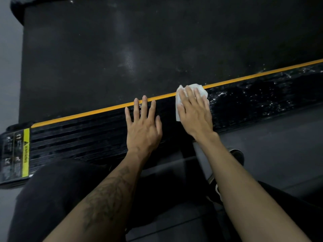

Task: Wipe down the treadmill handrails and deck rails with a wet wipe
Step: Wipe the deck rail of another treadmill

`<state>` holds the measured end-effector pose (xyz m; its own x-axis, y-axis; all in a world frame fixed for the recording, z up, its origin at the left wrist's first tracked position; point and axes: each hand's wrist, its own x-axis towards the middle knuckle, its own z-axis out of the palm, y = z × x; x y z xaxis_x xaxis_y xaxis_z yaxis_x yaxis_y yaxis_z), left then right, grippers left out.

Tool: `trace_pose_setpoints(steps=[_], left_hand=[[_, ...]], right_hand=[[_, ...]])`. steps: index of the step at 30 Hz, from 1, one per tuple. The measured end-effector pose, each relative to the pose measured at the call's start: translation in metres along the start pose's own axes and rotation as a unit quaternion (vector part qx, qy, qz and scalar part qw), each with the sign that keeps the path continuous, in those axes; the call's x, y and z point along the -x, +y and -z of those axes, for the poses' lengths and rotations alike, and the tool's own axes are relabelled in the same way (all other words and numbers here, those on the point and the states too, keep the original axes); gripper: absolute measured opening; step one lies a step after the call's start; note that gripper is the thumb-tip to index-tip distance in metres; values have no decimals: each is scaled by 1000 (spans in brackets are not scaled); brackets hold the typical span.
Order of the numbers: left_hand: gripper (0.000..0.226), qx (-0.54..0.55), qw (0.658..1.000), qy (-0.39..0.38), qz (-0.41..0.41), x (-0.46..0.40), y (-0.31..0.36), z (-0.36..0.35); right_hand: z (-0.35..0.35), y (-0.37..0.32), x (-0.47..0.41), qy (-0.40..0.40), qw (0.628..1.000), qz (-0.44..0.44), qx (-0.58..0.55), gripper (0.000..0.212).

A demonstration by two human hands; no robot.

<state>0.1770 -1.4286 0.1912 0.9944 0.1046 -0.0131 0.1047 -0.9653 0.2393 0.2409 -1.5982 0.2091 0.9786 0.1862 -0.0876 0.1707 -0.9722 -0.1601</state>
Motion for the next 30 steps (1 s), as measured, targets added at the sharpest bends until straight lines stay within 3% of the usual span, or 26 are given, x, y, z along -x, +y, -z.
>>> trace_pose_setpoints(steps=[2,7,13,19,23,25,30], left_hand=[[59,0,1000,-3,2,1,1,0],[59,1,1000,-4,2,1,2,2],[59,-7,1000,-11,-6,1,2,3],[59,-13,1000,-6,-17,1,1,0],[58,-25,998,2,-62,2,0,-2],[59,-33,997,2,-75,2,0,-3],[59,-27,997,-11,-70,-1,1,-3]], right_hand=[[-2,-17,4,11,999,-35,-8,57],[0,-12,13,-35,993,115,3,59],[3,-7,5,23,997,-76,-18,58],[-2,-9,18,-18,995,94,-6,57],[4,12,6,22,998,-51,1,57],[4,-2,7,22,997,-77,-10,60],[-1,-11,28,-14,997,79,7,59]])
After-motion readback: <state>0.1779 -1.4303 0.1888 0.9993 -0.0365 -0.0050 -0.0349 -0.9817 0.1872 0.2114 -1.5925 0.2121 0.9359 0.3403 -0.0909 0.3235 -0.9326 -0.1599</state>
